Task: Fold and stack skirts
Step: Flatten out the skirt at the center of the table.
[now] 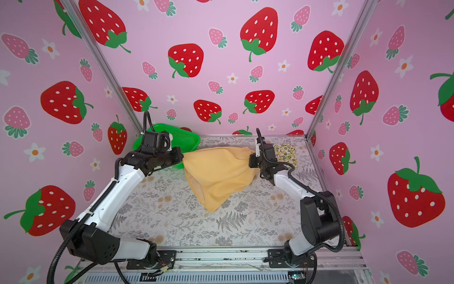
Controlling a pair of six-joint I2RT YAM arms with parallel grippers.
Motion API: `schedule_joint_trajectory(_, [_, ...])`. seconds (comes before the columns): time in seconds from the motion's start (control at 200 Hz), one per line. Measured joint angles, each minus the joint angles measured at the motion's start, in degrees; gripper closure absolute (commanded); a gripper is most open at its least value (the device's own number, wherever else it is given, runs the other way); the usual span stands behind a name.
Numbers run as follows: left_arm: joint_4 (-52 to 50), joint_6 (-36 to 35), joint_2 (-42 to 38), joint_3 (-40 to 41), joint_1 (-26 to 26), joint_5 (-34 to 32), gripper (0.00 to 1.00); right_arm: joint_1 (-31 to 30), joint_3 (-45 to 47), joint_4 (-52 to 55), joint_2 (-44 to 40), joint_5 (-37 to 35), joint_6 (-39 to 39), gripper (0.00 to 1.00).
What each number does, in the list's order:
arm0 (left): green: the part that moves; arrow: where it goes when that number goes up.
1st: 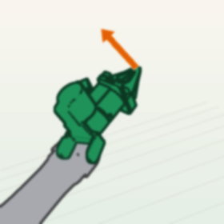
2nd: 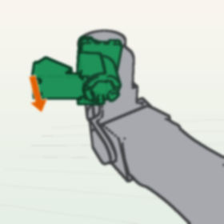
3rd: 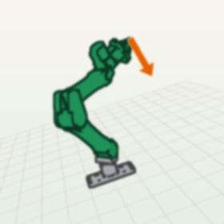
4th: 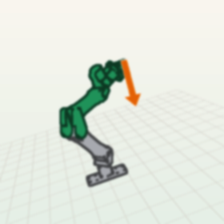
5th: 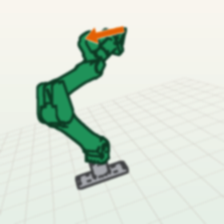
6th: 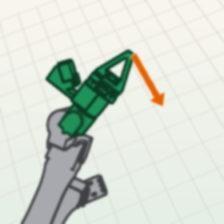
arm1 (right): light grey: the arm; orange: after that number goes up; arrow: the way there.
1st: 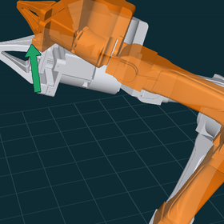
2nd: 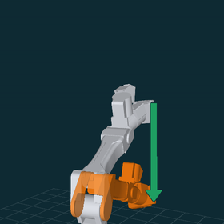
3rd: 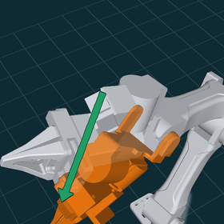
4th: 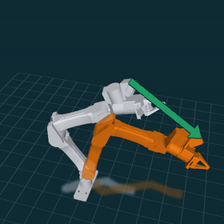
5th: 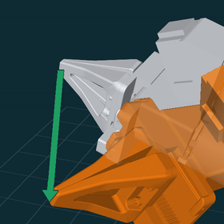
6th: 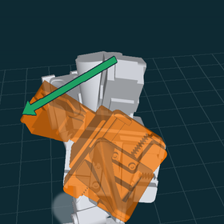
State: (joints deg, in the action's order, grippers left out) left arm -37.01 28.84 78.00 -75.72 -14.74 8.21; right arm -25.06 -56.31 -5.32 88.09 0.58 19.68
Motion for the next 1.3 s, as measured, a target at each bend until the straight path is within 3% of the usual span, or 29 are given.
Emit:
schedule_joint_trajectory(0.22, [2.8,2.7,-7.6,12.8,-4.2,1.0,1.00,0.0,9.7,-1.4,-3.3,-3.9,1.8,0.99])
schedule_joint_trajectory(0.475, [5.1,3.1,-2.9,11.0,-10.6,1.3,1.00,0.6,15.8,-2.6,-9.7,-9.0,5.3,0.91])
schedule_joint_trajectory(0.695, [7.5,4.2,3.4,5.4,-20.9,1.2,1.00,3.3,20.6,-2.7,-16.6,-11.8,7.5,0.51])
schedule_joint_trajectory(0.941, [10.6,6.3,3.3,7.9,-28.5,-0.7,1.00,4.5,20.9,-2.0,-20.3,-13.0,7.3,0.23])
schedule_joint_trajectory(1.021, [11.9,7.9,0.8,13.0,-29.2,-1.9,1.00,4.5,20.9,-1.9,-22.1,-13.3,7.4,0.01])
schedule_joint_trajectory(1.176, [12.0,10.9,-6.0,22.8,-29.1,-6.4,1.00,4.7,20.7,-2.1,-23.6,-13.8,6.4,0.00])
schedule_joint_trajectory(1.301, [11.0,13.0,-12.3,26.9,-29.0,-10.4,1.00,4.8,17.9,-1.4,-19.8,-13.4,5.9,0.00])
